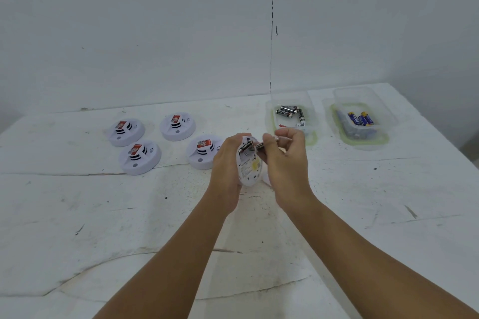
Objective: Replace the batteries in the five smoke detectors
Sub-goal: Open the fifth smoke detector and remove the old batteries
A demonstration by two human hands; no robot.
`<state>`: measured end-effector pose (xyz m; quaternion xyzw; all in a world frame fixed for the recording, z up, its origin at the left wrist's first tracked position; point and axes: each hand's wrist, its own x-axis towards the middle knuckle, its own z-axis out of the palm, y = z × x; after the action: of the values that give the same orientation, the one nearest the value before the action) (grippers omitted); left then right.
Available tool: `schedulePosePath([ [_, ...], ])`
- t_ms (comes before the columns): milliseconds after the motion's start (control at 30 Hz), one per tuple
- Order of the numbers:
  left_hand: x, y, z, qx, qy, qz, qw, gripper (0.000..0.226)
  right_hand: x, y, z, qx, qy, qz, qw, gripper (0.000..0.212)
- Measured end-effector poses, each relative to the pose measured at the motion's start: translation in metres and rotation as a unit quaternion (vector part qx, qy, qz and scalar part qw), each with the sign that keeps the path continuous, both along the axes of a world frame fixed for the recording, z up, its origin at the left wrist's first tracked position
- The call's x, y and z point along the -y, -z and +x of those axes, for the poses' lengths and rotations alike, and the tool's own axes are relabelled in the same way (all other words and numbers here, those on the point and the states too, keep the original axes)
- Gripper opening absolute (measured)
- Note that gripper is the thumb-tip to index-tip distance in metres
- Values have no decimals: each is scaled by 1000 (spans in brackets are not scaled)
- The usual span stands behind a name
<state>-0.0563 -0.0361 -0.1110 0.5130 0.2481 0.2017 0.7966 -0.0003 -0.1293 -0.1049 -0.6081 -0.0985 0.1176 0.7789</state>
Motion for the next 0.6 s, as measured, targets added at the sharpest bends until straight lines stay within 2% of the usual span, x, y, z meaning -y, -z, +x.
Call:
schedulePosePath([
  [100,-3,-2,-1,-1,2,-10,1000,25,3,-4,3,29,-29,-10,999,13],
  [200,-2,-5,-1,-19,2,-18,1000,23,6,-4,1,77,-69,-110,988,23],
  [300,-3,-6,0,-29,-5,-17,999,23,6,-4,-3,80,-99,-164,978,14],
  [367,-5,-6,0,-23,-7,-16,1000,22,4,-2,-6,109,-86,-175,975,6],
  [467,-7,-4,0,-12,-9,-18,1000,26,3,3,-9,165,-66,-197,964,18],
  [600,-6,-3,0,-7,-7,-10,1000,26,6,-1,-11,183,-66,-172,966,20],
])
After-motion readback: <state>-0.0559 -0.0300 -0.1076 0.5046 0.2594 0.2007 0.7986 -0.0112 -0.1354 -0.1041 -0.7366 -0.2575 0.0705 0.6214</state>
